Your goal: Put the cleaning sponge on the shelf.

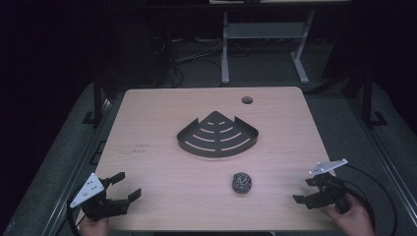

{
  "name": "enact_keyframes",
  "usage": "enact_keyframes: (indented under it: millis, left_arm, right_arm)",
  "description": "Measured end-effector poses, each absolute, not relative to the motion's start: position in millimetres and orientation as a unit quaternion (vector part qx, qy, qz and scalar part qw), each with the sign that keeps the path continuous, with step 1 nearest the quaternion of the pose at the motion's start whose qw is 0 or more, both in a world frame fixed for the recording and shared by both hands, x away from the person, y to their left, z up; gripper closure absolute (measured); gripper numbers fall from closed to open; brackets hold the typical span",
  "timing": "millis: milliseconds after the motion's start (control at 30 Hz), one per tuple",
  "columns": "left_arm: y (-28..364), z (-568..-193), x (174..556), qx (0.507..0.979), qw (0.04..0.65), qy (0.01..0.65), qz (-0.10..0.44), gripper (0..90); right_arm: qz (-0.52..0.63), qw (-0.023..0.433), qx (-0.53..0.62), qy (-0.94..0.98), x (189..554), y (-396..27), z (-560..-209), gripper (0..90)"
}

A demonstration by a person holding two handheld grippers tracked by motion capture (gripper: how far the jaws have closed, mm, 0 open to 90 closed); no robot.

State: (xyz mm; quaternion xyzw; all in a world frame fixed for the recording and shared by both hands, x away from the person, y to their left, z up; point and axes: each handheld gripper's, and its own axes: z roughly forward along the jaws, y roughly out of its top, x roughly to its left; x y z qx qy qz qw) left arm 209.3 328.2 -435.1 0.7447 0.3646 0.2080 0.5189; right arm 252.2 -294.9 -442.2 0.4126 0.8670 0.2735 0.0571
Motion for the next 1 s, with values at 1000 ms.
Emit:
enact_keyframes:
  millis: [1000]
  left_arm:
    - [329.6, -435.3, 209.0, 0.744, 0.521, 0.363, 0.207, 13.3]
  right_arm:
    - [0.260, 0.043, 0.361, 0.894, 261.2, -254.2, -433.4, 17.5]
